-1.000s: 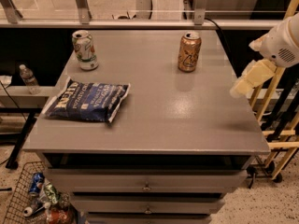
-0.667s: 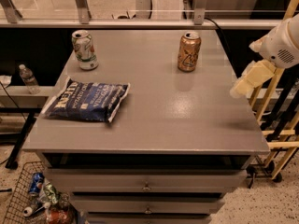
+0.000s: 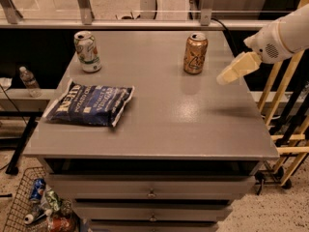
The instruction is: Knock orange can over
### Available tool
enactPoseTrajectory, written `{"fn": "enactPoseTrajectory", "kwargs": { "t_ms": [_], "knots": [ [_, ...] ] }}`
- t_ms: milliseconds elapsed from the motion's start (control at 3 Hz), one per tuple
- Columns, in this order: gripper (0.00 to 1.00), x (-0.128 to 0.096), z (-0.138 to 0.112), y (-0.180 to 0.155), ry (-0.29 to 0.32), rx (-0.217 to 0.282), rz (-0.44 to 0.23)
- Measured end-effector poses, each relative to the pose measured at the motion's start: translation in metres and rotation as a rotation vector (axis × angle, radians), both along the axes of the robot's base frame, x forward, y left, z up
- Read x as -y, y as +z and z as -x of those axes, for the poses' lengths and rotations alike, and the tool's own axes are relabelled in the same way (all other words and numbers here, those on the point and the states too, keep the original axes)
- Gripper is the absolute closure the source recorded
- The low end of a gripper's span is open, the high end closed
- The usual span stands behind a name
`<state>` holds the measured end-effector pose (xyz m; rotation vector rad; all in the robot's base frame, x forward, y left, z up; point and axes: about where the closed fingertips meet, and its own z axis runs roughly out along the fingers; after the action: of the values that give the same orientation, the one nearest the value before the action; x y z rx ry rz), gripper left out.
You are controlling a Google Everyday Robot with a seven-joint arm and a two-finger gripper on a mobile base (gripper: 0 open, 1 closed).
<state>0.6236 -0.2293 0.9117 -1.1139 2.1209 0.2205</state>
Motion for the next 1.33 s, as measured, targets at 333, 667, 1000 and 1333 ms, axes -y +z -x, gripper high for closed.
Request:
{"fn": "enactPoseTrajectory", "kwargs": {
  "t_ms": [333,667,1000,1333],
  "knots": [
    [0.00,-0.017,-0.029,0.005,-0.031,0.043,-0.046],
    [0.00,-0.035,-0.051,0.004,-0.061,0.064,-0.067],
    [0.00,-0.053,-0.067,0.001,-0.059,0.062,-0.087],
    [0.00,-0.067,-0.080,-0.002,-0.056,0.055,-0.106]
  ]
}}
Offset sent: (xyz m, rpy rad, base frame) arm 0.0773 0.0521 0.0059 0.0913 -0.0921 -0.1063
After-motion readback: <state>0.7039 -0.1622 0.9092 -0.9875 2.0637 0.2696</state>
